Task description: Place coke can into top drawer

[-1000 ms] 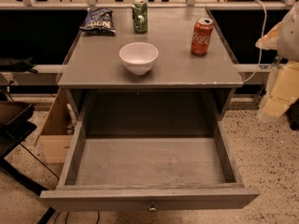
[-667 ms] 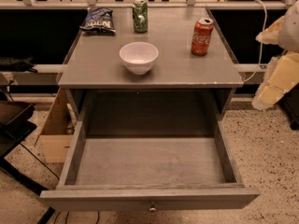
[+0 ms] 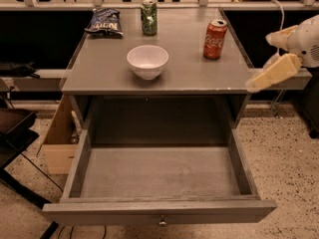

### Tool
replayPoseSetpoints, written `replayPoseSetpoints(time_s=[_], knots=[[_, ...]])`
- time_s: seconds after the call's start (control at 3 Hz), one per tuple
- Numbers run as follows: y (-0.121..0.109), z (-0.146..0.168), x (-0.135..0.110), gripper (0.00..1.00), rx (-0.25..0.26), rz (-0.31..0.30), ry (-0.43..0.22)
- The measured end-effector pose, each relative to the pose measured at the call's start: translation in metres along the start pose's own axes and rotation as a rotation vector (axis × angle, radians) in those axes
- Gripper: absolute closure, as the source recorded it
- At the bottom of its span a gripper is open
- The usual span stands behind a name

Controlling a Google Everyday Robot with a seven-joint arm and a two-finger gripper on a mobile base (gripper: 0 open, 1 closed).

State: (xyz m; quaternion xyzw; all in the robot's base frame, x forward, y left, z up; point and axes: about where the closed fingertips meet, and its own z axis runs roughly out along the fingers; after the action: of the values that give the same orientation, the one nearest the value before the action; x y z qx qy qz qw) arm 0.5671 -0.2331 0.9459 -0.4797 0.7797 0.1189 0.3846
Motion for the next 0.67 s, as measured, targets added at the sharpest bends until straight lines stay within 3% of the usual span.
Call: replayPoseSetpoints(time_s=[0.33,0.67], knots=[[-0.036,0.025,-0.009,0.00,0.054,0.052,-0.192],[-0.061,0.049,-0.016,0.00,0.097,0.096,-0.322]])
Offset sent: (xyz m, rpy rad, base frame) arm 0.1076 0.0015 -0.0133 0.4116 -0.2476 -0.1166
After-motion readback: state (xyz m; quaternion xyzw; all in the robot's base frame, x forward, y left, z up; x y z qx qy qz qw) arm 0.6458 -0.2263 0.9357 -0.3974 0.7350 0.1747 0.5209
